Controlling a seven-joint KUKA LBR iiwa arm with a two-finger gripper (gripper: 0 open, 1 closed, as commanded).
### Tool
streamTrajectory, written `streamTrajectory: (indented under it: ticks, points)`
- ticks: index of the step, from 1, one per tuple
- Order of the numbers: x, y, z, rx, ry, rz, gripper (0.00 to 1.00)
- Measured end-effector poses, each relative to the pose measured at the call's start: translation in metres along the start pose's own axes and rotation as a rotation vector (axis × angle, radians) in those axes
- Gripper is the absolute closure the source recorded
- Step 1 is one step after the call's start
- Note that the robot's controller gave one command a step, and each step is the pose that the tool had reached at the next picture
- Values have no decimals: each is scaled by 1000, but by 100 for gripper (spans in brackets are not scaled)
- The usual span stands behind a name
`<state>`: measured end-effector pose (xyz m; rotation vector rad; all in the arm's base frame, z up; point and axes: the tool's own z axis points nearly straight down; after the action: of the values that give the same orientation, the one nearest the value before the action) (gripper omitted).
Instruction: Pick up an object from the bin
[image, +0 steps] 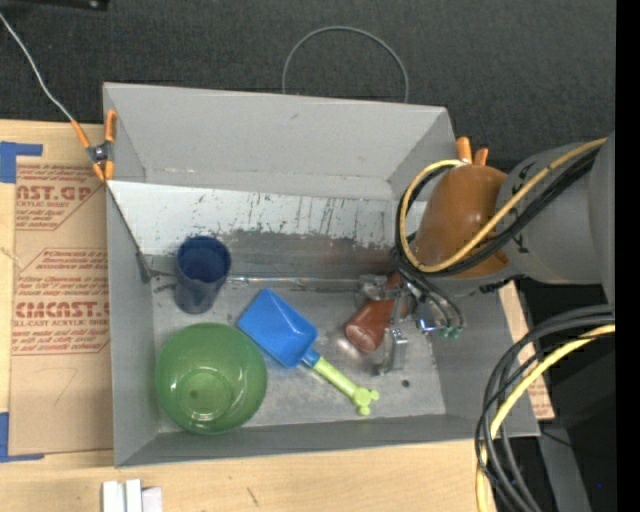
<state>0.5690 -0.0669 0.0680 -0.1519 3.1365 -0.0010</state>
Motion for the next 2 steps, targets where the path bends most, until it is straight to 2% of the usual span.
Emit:
streamTrajectory:
  ticks: [1, 2]
  points:
    - [-16, -6, -2, -1, -4, -53, 100]
    - [-16, -6, -2, -1, -4, -53, 100]
